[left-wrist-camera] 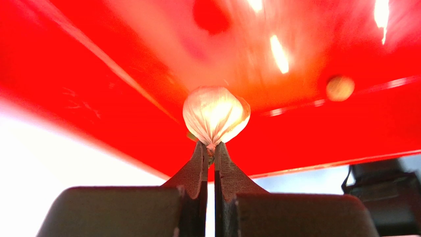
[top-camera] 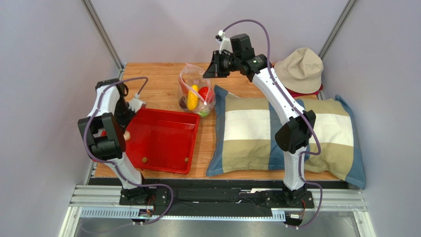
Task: Place the food in the zip-top bag and seal the zipper
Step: Pick up the fake vegetable from the bin, then place the fake vegetable in the zipper food storage bag.
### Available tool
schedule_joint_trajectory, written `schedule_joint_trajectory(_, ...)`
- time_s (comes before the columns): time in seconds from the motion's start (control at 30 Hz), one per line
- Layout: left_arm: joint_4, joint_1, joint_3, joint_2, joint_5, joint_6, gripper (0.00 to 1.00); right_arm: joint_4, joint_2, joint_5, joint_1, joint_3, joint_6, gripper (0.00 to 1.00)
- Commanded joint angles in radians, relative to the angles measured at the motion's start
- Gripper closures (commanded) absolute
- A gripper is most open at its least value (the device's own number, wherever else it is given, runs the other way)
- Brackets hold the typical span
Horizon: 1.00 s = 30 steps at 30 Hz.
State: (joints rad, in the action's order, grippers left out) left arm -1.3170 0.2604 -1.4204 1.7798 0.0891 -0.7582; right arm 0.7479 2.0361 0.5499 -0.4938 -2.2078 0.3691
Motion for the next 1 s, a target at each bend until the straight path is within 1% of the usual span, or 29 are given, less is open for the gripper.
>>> schedule_joint_trajectory(0.0, -0.183, -0.035, -0.307, -0.062, -0.221, 0.057, 1.0, -0.016, -0.031, -0.001, 0.003, -0.035, -0.01, 1.0)
schedule_joint_trajectory(0.03, -0.232, -0.05, -0.372, -0.062, -0.324, 0.078, 1.0, -0.018, -0.03, 0.002, 0.003, -0.035, -0.01, 1.0)
schedule_joint_trajectory(0.07, -0.252, -0.061, -0.441, -0.056, -0.372, 0.089, 1.0, -0.016, -0.028, 0.005, 0.003, -0.035, -0.01, 1.0)
schedule_joint_trajectory(0.1, -0.295, -0.073, -0.578, -0.048, -0.428, 0.095, 1.0, -0.015, -0.028, 0.007, 0.004, -0.036, -0.012, 1.0)
schedule_joint_trajectory(0.13, -0.3, -0.105, -0.647, -0.045, -0.515, 0.123, 1.0, -0.015, -0.027, 0.008, 0.003, -0.036, -0.015, 1.0)
schedule_joint_trajectory(0.17, -0.298, -0.124, -0.707, -0.04, -0.544, 0.144, 1.0, -0.016, -0.025, 0.012, 0.003, -0.038, -0.016, 1.0)
schedule_joint_trajectory(0.2, -0.274, -0.144, -0.806, -0.042, -0.577, 0.164, 1.0, -0.015, -0.024, 0.01, 0.0, -0.043, -0.018, 1.0)
schedule_joint_trajectory(0.23, -0.249, -0.164, -0.843, -0.043, -0.635, 0.216, 1.0, -0.015, -0.017, 0.015, 0.001, -0.046, -0.021, 1.0)
schedule_joint_trajectory(0.3, -0.155, -0.222, -0.896, -0.06, -0.687, 0.264, 1.0, -0.013, -0.013, 0.019, 0.0, -0.058, -0.024, 1.0)
schedule_joint_trajectory(0.33, -0.118, -0.24, -0.896, -0.069, -0.74, 0.302, 1.0, -0.01, -0.01, 0.024, -0.002, -0.07, -0.025, 1.0)
schedule_joint_trajectory(0.37, -0.081, -0.284, -0.891, -0.077, -0.764, 0.322, 1.0, -0.009, -0.001, 0.024, -0.002, -0.078, -0.03, 1.0)
schedule_joint_trajectory(0.4, -0.004, -0.302, -0.869, -0.092, -0.785, 0.342, 1.0, -0.007, 0.003, 0.027, -0.003, -0.084, -0.033, 1.0)
schedule_joint_trajectory(0.43, 0.039, -0.32, -0.853, -0.1, -0.83, 0.387, 1.0, -0.005, 0.004, 0.031, -0.003, -0.095, -0.035, 1.0)
schedule_joint_trajectory(0.5, 0.144, -0.366, -0.804, -0.118, -0.867, 0.43, 1.0, -0.005, 0.007, 0.036, -0.003, -0.102, -0.041, 1.0)
schedule_joint_trajectory(0.57, 0.195, -0.395, -0.778, -0.122, -0.9, 0.471, 1.0, -0.007, 0.009, 0.041, -0.003, -0.108, -0.048, 1.0)
schedule_joint_trajectory(0.6, 0.232, -0.43, -0.758, -0.115, -0.899, 0.479, 1.0, -0.008, 0.007, 0.042, -0.003, -0.109, -0.053, 1.0)
schedule_joint_trajectory(0.67, 0.265, -0.464, -0.721, -0.108, -0.891, 0.488, 1.0, -0.013, 0.003, 0.048, -0.003, -0.104, -0.055, 1.0)
schedule_joint_trajectory(0.7, 0.307, -0.48, -0.703, -0.099, -0.876, 0.496, 1.0, -0.018, 0.001, 0.051, -0.003, -0.101, -0.053, 1.0)
schedule_joint_trajectory(0.73, 0.323, -0.502, -0.69, -0.089, -0.852, 0.503, 1.0, -0.021, -0.001, 0.054, -0.005, -0.098, -0.053, 1.0)
schedule_joint_trajectory(0.87, 0.341, -0.533, -0.669, -0.031, -0.812, 0.505, 1.0, -0.031, -0.011, 0.058, -0.002, -0.079, -0.058, 1.0)
schedule_joint_trajectory(0.9, 0.337, -0.536, -0.669, -0.025, -0.799, 0.504, 0.98, -0.039, -0.016, 0.059, -0.003, -0.072, -0.058, 1.0)
schedule_joint_trajectory(0.97, 0.322, -0.543, -0.67, -0.014, -0.789, 0.482, 0.89, -0.047, -0.022, 0.058, -0.003, -0.067, -0.061, 1.0)
